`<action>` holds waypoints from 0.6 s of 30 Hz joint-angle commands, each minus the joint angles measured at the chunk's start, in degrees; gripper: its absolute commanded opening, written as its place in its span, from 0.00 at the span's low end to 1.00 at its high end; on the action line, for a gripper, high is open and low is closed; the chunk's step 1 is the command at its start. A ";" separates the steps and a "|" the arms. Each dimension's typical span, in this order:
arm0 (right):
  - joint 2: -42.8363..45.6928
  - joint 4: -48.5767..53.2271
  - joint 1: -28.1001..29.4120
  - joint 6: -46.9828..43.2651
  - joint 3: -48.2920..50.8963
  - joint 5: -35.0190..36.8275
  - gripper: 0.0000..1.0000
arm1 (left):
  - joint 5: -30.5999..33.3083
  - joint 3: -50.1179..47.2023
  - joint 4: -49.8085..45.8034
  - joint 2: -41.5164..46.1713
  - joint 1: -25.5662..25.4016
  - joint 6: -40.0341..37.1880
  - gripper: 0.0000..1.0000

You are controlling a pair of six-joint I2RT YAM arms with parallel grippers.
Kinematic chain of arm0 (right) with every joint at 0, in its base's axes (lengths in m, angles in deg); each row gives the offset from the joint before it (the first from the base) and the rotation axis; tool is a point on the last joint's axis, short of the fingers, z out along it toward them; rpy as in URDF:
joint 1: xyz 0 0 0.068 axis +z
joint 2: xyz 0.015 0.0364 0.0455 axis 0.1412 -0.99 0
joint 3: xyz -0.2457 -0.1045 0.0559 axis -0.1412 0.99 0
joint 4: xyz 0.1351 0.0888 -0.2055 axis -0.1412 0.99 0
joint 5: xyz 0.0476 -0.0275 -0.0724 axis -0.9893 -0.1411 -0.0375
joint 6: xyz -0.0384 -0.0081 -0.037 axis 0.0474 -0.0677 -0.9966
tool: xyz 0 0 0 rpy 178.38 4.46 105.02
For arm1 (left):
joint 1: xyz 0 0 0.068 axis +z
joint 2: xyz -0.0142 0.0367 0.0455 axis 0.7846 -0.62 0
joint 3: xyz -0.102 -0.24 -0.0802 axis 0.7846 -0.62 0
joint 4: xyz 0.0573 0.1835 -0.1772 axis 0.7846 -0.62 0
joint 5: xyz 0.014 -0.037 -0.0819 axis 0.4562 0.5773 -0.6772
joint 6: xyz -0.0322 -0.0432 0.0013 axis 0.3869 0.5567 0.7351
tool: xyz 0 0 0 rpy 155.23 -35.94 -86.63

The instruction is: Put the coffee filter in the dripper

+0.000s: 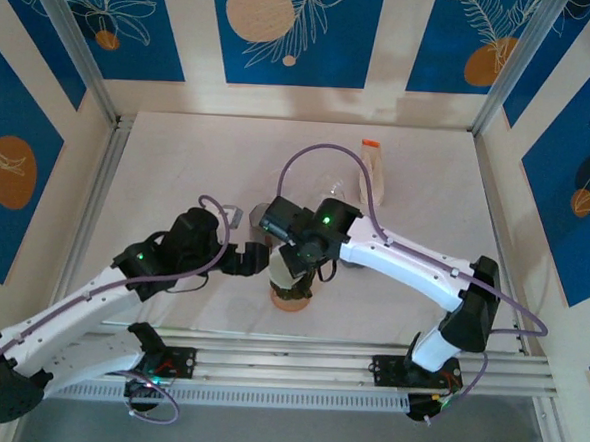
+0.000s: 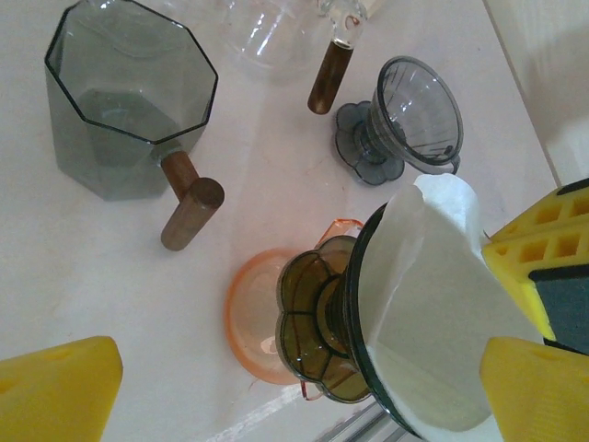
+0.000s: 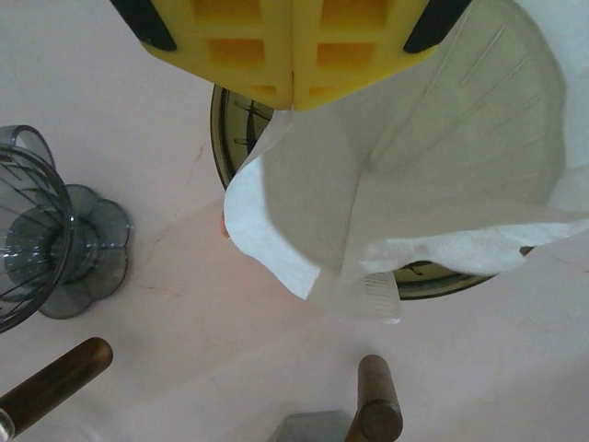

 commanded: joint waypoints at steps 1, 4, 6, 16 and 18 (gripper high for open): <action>-0.50 2.84 0.93 -0.38 -1.96 3.98 0.00 | -2.48 0.72 2.40 -0.87 0.87 0.05 1.00; -0.30 2.89 0.98 -0.22 -1.56 4.12 0.00 | -3.09 0.29 2.46 -2.27 0.92 -0.27 0.94; -0.28 2.87 1.09 -0.08 -1.09 4.24 0.00 | -3.80 -0.37 3.00 -3.04 0.96 -0.38 0.94; -0.95 2.00 1.13 -0.09 -0.39 3.58 0.00 | -5.00 -1.50 2.85 -5.52 0.96 -1.56 0.93; -1.00 1.84 1.10 -0.14 -0.23 3.51 0.00 | -5.28 -1.63 2.75 -5.91 0.95 -1.66 0.90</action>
